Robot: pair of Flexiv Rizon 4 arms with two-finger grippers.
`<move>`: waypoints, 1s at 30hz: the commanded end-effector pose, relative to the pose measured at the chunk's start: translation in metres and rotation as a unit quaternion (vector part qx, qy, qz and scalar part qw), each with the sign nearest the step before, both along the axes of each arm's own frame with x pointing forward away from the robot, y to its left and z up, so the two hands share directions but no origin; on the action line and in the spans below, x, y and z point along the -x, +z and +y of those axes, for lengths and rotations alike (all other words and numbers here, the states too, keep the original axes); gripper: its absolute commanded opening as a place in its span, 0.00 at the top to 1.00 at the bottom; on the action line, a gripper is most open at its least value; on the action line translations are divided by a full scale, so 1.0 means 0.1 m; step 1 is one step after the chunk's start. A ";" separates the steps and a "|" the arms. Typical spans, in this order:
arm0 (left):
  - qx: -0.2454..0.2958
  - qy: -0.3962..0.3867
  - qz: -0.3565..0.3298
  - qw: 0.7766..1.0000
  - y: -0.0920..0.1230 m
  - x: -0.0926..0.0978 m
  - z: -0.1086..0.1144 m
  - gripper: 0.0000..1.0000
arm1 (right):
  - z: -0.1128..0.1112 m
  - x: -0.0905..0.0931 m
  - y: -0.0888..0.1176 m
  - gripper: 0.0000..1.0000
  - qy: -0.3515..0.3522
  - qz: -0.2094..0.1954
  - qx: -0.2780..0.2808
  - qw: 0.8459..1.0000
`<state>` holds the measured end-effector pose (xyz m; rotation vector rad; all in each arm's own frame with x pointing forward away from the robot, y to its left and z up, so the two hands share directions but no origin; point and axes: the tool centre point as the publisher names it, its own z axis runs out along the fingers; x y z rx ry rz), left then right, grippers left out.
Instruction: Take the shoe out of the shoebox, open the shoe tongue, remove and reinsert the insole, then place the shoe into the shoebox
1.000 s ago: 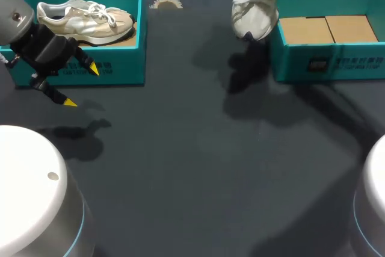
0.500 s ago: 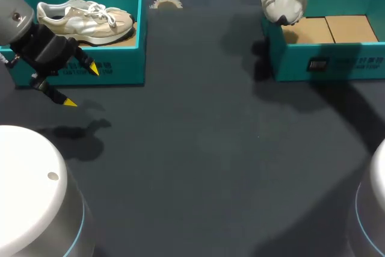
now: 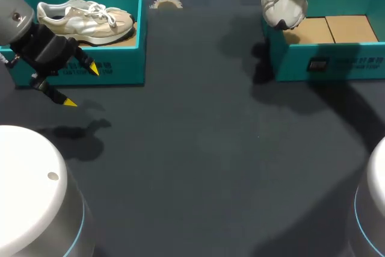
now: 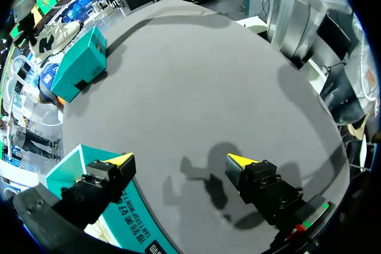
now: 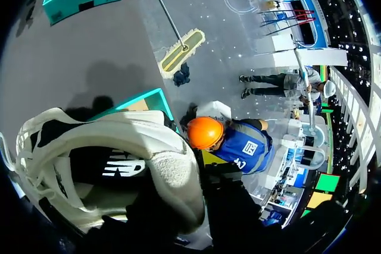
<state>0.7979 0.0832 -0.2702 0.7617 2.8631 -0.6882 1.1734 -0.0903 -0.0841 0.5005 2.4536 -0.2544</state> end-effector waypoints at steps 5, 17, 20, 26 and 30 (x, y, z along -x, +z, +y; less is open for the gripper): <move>-0.001 0.000 -0.001 1.000 0.00 0.01 0.00 0.00 | -0.75 -0.29 -0.13 1.00 -0.039 0.005 0.004 0.999; -0.001 0.000 -0.001 1.000 0.00 0.01 0.00 0.00 | -1.24 -0.20 -0.24 1.00 0.031 0.036 -0.015 0.999; -0.001 0.000 -0.001 1.000 0.00 0.01 0.00 0.00 | -1.24 -0.20 -0.24 1.00 0.031 0.036 -0.015 0.999; -0.001 0.000 -0.001 1.000 0.00 0.01 0.00 0.00 | -1.24 -0.20 -0.24 1.00 0.031 0.036 -0.015 0.999; -0.001 0.000 -0.001 1.000 0.00 0.01 0.00 0.00 | -1.30 -0.19 -0.31 1.00 0.033 0.040 -0.014 0.999</move>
